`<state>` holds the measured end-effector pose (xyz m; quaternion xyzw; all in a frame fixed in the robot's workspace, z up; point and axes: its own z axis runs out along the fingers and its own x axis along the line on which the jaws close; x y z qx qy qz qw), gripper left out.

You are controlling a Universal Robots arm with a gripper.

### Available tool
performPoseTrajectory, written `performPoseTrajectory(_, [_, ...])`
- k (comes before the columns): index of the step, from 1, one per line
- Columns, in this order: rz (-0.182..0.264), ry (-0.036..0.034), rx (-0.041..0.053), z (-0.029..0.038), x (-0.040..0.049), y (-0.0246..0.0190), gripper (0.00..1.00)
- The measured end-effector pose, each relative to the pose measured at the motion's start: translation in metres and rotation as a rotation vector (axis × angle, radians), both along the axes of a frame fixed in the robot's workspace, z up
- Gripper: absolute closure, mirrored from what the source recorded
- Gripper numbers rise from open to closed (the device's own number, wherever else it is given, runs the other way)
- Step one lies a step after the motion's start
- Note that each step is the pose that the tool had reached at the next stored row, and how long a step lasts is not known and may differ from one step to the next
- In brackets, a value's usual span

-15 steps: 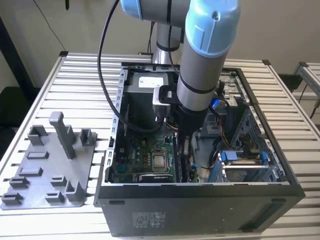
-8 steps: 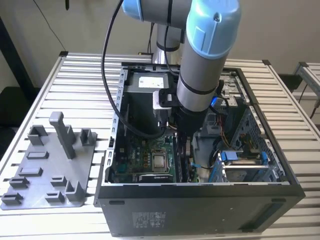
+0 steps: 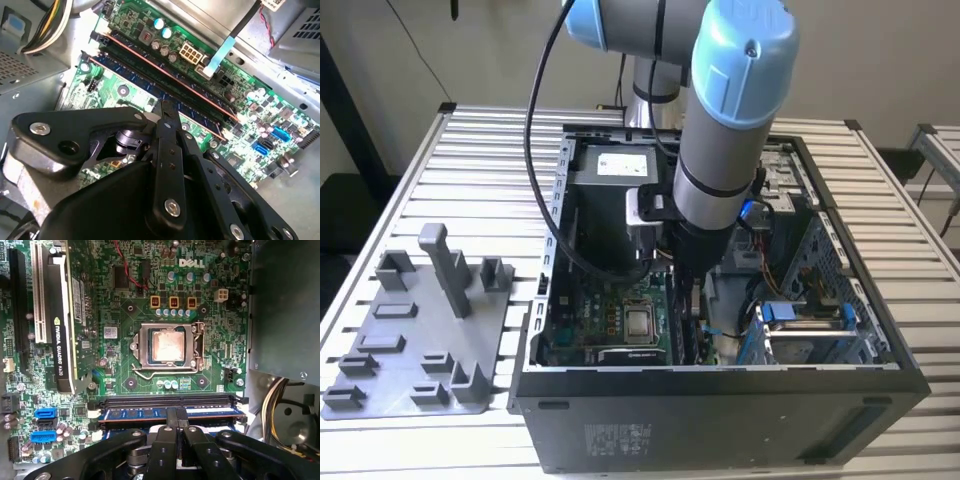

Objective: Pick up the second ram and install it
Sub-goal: 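Press down the second ram until it locks into place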

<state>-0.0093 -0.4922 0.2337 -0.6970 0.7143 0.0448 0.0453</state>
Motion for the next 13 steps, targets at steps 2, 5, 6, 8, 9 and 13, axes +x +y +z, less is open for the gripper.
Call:
performPoseTrajectory(2, [0.000,0.0001,-0.0002,-0.0037,0.0005,0.0000,0.89])
performPoseTrajectory(5, [0.000,0.0000,0.0000,-0.0091,0.0012,0.0000,0.89])
performPoseTrajectory(6, [0.000,0.0004,-0.0010,-0.0106,0.0013,-0.0001,0.89])
performPoseTrajectory(8, [0.000,0.0005,-0.0018,-0.0140,0.0014,-0.0002,0.89])
performPoseTrajectory(9, [0.000,0.0005,-0.0016,-0.0159,0.0015,-0.0002,0.89])
performPoseTrajectory(13, [0.000,-0.0005,0.0022,-0.0099,0.0017,0.0005,0.89])
